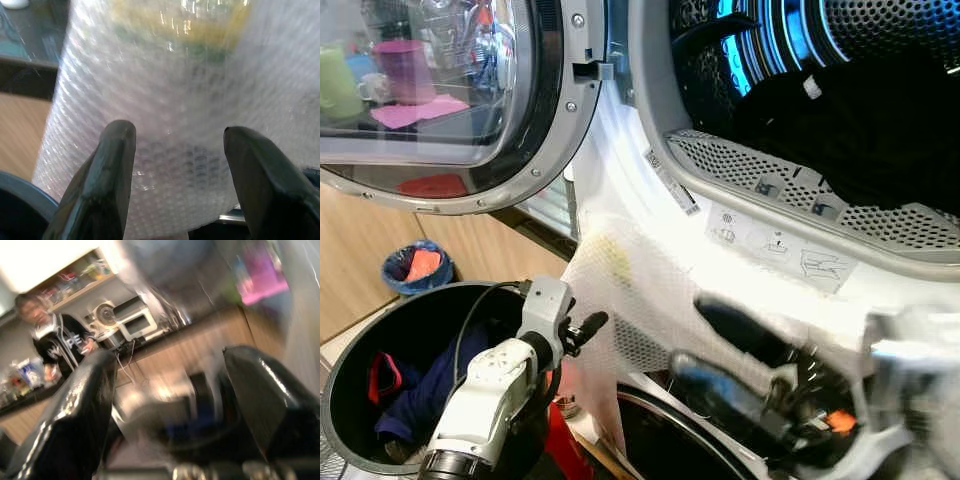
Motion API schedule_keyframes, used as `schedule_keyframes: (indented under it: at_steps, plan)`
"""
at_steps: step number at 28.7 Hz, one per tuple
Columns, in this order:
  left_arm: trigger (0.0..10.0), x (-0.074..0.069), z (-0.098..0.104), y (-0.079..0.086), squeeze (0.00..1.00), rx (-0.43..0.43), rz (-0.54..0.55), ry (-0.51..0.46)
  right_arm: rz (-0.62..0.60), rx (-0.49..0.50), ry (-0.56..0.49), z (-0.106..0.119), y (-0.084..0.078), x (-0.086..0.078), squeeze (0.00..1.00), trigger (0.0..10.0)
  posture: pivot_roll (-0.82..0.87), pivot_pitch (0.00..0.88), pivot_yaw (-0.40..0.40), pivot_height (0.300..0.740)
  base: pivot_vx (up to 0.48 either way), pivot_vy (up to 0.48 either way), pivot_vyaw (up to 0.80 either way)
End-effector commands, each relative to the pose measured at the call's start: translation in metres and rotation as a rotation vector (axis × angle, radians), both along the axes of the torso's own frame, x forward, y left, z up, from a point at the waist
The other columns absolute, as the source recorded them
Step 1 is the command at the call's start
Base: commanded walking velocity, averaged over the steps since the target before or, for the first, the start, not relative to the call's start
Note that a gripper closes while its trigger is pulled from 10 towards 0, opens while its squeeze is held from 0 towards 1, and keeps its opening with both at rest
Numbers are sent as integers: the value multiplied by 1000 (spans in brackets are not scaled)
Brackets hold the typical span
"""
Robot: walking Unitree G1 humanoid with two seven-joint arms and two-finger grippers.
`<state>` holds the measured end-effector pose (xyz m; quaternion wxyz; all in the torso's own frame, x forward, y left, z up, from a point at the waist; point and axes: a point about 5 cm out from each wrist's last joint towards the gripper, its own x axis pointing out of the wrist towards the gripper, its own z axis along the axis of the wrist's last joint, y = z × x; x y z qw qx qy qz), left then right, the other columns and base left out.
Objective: Clothes washing
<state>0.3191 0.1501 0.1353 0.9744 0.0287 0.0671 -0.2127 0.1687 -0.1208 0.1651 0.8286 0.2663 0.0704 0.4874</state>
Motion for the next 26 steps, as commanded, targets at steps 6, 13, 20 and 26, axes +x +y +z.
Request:
schedule_keyframes:
  at_steps: [6, 13, 20, 26]
  plan:
    - [10000, -9, 10, 13, 0, 75, -53, -3, -492, -100, 467, -133, -46, 17, 0, 10000, 181, 65, -65, 740, 0, 0, 0]
    - [10000, -6, 22, 32, 0, 162, 7, 39, -887, -350, 870, -223, -79, -6, 0, 10000, 214, 58, -55, 740, 0, 0, 0]
    - [10000, 3, 39, 59, 0, 230, 194, 89, -1050, -539, 1027, -253, -84, -21, 0, 10000, 241, 83, -35, 740, 0, 0, 0]
    - [10000, -10, 45, 100, 0, 391, 266, 205, -1177, -491, 1068, -254, -79, -11, 0, 10000, 275, 105, -25, 740, 0, 0, 0]
